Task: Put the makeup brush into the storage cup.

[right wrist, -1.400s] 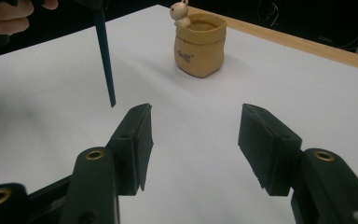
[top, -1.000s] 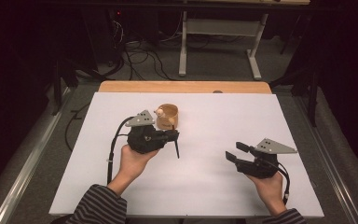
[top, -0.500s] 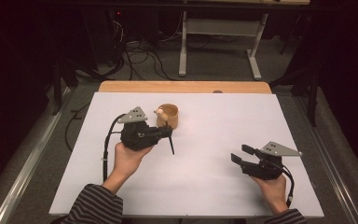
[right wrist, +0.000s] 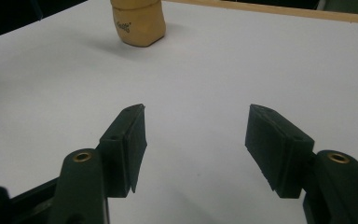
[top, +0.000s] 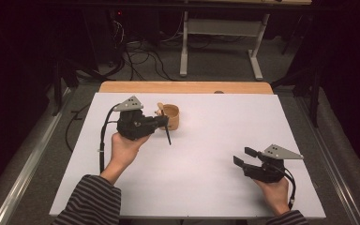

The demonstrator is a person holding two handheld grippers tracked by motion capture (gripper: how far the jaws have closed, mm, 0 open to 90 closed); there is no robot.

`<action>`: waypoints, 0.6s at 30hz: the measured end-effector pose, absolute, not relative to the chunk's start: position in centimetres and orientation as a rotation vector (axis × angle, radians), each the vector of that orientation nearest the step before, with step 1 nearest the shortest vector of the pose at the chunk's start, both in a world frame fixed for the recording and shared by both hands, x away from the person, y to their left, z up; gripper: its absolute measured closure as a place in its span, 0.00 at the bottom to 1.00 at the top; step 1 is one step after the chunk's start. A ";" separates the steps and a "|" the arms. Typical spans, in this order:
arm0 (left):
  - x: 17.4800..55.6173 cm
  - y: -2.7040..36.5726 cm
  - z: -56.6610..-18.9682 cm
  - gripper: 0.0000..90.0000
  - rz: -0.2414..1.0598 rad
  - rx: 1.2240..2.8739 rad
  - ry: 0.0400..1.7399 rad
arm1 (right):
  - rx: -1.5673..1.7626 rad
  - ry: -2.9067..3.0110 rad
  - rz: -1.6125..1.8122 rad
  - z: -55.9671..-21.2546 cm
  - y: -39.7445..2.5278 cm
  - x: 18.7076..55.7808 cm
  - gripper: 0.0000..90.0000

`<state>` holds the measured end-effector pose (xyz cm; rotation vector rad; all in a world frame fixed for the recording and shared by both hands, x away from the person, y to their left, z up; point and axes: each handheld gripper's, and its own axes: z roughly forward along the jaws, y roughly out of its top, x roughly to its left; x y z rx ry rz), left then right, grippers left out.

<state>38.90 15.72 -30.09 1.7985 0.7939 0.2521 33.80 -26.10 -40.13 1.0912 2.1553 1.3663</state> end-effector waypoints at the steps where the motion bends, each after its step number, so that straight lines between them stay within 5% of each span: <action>1: 39.0 15.7 -29.9 0.93 0.258 1.794 0.797 | 1.094 2.155 1.364 -40.2 -26.1 33.8 0.44; 18: 40.9 15.4 -28.2 0.93 0.324 1.796 0.805 | 1.074 2.155 1.331 -40.4 -26.0 33.6 0.45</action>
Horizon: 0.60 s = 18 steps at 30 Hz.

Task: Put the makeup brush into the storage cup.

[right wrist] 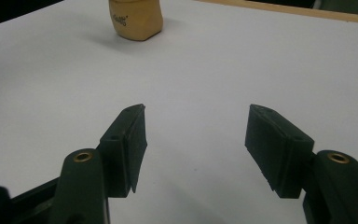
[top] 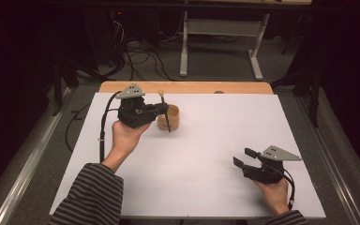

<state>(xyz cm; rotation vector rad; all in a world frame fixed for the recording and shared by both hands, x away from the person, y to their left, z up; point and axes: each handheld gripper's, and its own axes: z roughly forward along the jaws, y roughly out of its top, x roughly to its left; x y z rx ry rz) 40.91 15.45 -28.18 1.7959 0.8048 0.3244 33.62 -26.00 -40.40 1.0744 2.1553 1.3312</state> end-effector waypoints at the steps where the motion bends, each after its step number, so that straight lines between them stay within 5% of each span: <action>1: 41.1 15.5 -28.2 0.93 0.323 1.793 0.812 | 1.076 2.155 1.332 -40.4 -26.0 33.6 0.45; 18: 43.5 15.1 -28.2 0.93 0.390 1.775 0.873 | 1.086 2.128 1.335 -40.3 -26.4 33.5 0.45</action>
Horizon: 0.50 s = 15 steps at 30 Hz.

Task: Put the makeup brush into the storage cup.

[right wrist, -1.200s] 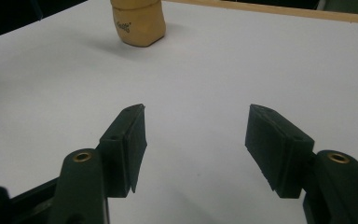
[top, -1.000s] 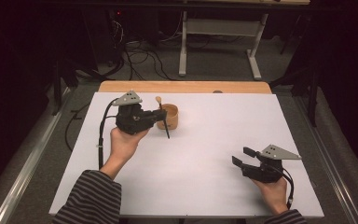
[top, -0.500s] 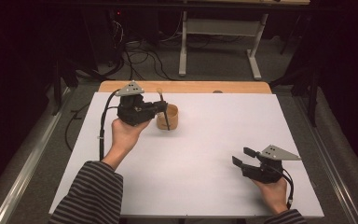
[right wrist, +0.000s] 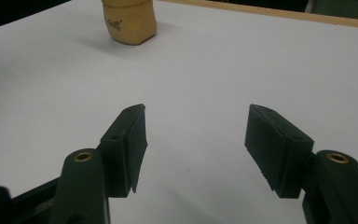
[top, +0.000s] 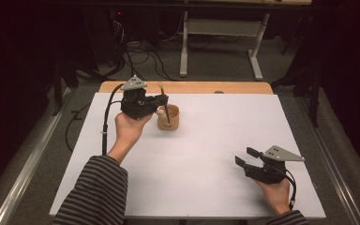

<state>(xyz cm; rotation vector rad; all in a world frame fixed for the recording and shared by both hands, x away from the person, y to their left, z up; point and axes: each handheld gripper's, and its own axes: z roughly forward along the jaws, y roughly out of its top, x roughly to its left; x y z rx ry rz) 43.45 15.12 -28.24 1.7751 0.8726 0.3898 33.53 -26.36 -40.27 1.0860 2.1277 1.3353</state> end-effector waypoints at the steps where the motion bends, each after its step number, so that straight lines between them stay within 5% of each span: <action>1: 43.6 15.1 -28.2 0.93 0.392 1.777 0.876 | 1.087 2.127 1.337 -40.3 -26.4 33.5 0.45; 15: 45.8 14.3 -29.0 0.93 0.460 1.777 0.945 | 1.079 2.127 1.327 -40.3 -26.1 33.4 0.45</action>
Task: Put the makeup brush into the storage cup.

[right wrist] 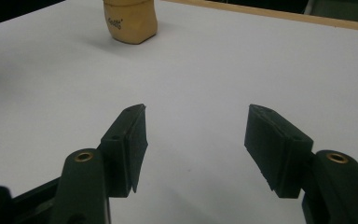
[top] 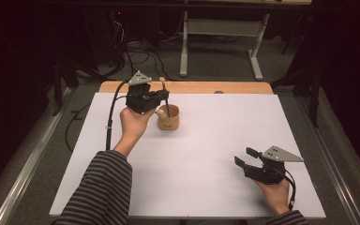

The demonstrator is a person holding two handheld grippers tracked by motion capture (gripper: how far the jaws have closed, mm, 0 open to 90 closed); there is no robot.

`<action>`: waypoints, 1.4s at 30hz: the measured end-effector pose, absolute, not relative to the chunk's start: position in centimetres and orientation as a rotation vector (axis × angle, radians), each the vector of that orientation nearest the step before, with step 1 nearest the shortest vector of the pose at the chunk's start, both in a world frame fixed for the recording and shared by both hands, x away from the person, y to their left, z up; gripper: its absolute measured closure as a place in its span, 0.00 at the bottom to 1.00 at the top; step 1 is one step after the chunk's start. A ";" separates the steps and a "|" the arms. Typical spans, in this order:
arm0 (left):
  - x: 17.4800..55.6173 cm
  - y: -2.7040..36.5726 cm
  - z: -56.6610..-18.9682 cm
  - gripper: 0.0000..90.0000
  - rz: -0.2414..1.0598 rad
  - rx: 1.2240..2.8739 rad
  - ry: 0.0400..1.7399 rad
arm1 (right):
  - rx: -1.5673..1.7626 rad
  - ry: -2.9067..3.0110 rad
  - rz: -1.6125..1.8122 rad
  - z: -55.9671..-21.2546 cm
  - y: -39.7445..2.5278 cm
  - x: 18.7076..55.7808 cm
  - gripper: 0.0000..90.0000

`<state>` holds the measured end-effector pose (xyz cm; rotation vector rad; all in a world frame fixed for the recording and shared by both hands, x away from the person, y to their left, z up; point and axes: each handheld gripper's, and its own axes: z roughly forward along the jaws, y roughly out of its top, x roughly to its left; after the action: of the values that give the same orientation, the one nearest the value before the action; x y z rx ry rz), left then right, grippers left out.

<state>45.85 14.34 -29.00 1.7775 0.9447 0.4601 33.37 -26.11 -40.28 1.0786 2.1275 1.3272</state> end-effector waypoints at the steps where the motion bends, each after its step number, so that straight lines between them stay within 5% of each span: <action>1: 46.0 14.4 -29.1 0.93 0.460 1.770 0.948 | 1.077 2.129 1.322 -40.3 -26.1 33.4 0.45; 42: 49.7 12.4 -32.5 0.92 0.464 1.812 1.064 | 1.055 2.140 1.322 -40.4 -25.9 33.4 0.45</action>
<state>49.66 12.36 -32.49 1.8117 1.0641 0.4642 33.36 -25.92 -40.36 1.0548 2.1403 1.3221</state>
